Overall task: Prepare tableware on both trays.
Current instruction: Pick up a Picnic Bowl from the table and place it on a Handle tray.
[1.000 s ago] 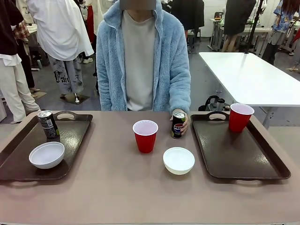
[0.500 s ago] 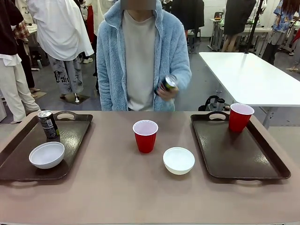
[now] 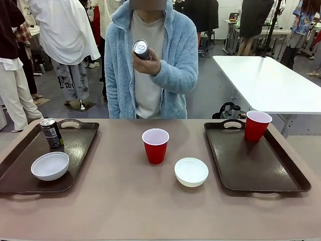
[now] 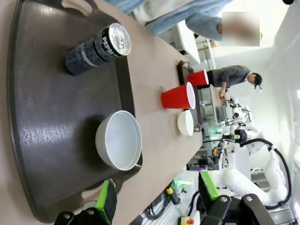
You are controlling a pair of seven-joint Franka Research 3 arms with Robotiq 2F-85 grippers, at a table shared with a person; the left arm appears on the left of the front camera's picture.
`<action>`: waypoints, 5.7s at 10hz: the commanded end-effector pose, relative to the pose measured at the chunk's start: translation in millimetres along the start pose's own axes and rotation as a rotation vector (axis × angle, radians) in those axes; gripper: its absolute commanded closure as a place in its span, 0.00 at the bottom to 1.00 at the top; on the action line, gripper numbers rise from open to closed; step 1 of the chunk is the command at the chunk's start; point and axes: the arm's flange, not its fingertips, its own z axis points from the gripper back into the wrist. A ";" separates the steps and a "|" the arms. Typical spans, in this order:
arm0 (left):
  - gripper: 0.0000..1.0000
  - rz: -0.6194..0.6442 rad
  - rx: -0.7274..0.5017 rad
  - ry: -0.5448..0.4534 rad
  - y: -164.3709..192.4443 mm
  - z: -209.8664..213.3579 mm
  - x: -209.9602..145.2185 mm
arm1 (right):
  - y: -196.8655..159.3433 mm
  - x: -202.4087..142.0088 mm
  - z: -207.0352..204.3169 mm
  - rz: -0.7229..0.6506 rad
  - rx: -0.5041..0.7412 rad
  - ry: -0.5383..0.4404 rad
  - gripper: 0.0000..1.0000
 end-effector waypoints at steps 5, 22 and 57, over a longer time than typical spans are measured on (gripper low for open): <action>0.07 -0.015 -0.015 0.000 1.4 3.2 -0.9 | 196.1 60.8 -118.9 -0.002 -0.367 0.069 0.00; 0.07 -0.015 -0.015 0.000 1.4 3.2 -0.9 | 264.7 55.3 -203.4 0.196 -0.569 0.068 0.00; 0.07 -0.015 -0.015 0.000 1.4 3.2 -0.9 | 257.4 -11.3 -263.0 0.423 -0.774 0.350 0.00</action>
